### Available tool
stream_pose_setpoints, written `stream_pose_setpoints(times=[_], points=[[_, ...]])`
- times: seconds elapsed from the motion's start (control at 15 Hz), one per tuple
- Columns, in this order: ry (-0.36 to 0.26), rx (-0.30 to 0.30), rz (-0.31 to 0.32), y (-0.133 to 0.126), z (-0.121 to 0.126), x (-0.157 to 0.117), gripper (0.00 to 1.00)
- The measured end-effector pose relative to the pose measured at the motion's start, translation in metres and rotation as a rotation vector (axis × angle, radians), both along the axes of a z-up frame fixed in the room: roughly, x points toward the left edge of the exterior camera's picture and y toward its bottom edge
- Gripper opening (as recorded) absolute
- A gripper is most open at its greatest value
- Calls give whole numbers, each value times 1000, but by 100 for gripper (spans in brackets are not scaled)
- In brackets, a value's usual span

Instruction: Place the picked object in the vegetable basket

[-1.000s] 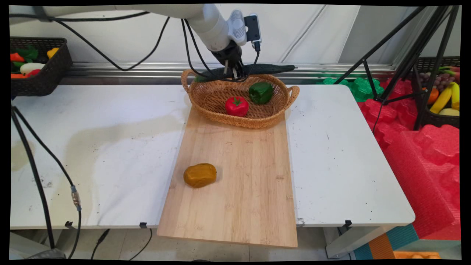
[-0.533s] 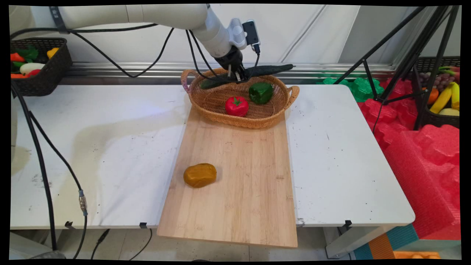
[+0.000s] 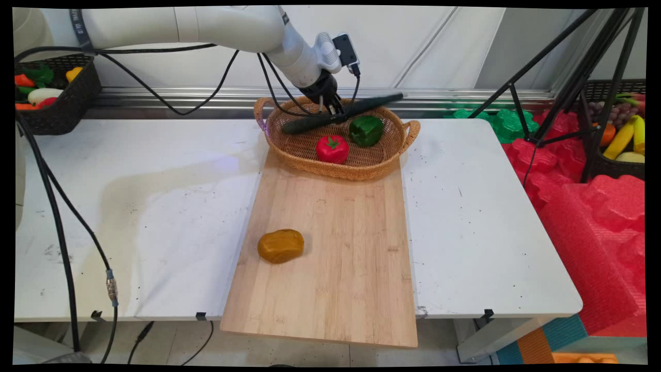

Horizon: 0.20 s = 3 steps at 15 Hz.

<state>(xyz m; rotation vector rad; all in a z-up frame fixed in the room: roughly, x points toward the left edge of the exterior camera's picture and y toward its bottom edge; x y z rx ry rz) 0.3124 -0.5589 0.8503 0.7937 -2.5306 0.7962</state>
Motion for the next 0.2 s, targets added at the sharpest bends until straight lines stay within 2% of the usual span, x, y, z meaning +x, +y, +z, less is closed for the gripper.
stream_pose_setpoints(times=[0.2], points=[[19,-5,12,5,0,4,100]])
